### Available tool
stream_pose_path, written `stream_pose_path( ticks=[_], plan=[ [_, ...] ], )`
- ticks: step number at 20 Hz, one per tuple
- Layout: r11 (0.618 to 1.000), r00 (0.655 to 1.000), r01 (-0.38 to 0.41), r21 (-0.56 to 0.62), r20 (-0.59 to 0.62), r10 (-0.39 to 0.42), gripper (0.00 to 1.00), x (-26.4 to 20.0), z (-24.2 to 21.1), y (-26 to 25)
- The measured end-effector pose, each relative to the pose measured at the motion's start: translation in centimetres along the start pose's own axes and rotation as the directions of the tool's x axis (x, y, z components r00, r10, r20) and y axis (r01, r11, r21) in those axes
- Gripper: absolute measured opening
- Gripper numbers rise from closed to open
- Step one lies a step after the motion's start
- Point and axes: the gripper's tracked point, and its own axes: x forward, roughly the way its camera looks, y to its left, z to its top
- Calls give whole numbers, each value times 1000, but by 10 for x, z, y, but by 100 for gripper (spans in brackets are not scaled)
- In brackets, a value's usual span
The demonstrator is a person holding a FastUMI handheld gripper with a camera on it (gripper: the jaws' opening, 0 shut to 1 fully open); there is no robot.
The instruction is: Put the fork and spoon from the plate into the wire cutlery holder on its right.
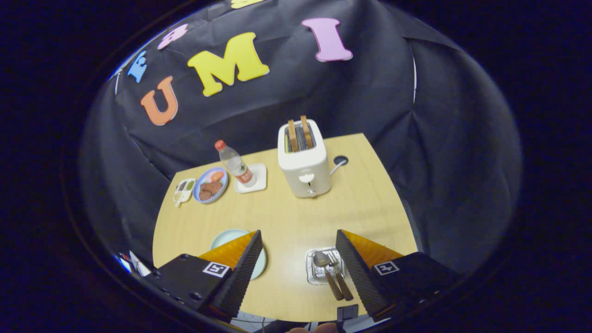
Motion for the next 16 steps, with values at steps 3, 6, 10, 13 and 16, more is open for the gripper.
stream_pose_path(
  ticks=[3, 6, 10, 13, 16],
  plan=[
    [999, 981, -18, -45, 192, 27, 97, -30, 44, 17],
    [995, 935, -18, -99, 350, 51, 96, -70, 73, 35],
    [990, 837, 16, -138, 543, 62, 96, -127, 105, 52],
    [992, 777, 18, -123, 626, 63, 96, -159, 108, 61],
    [991, 732, 43, -129, 679, 56, 96, -181, 106, 64]
  ],
)
